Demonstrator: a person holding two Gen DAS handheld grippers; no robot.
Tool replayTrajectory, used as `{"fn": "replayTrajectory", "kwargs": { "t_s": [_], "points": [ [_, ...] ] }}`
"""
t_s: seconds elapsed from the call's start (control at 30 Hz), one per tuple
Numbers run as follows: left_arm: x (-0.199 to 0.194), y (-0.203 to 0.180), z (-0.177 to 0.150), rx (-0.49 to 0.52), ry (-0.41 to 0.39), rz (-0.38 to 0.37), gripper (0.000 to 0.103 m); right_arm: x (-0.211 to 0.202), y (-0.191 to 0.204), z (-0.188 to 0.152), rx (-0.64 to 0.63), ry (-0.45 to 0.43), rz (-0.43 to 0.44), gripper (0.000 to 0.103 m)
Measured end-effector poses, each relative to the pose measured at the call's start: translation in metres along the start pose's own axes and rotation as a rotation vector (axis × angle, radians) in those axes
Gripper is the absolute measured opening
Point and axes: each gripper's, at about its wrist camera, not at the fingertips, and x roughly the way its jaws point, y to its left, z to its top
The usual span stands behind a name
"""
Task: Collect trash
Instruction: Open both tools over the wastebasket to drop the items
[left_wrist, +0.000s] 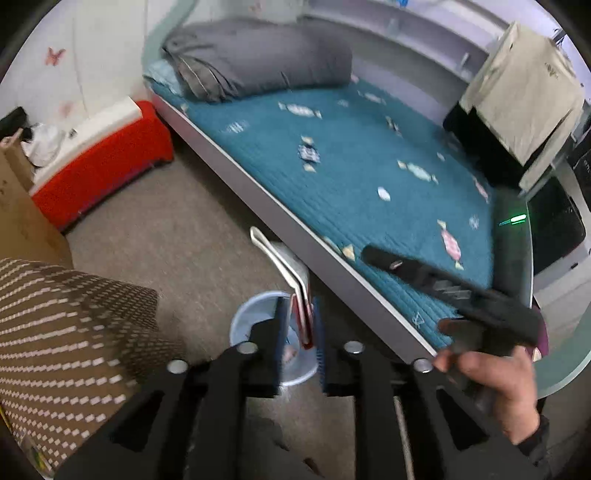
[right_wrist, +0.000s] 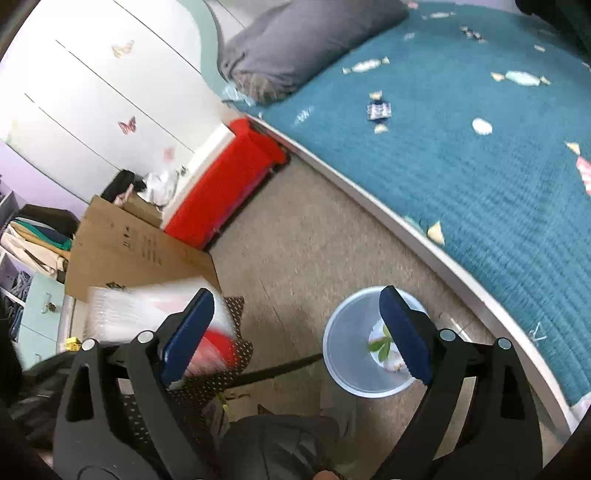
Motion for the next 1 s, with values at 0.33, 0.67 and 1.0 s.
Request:
{"fn": "replayTrajectory", "kwargs": {
  "t_s": [0.33, 0.67, 1.0],
  "points": [
    [0.002, 0.004, 0.004, -0.051, -0.035, 0.007, 0.086, -0.025, 0.016, -0.006, -0.039, -0.034, 0.021, 0.095],
    [-0.047, 0.011, -0.015, -0.038, -0.133, 0.068, 0.09, -0.029, 0.028, -0.025, -0.055, -0.008, -0.004, 0.096],
    [-0.129, 0.026, -0.046, -0.091, -0.302, 0.164, 0.095, -0.069, 0.111, -0.038, -0.191, -0.064, 0.041, 0.097]
  ]
}}
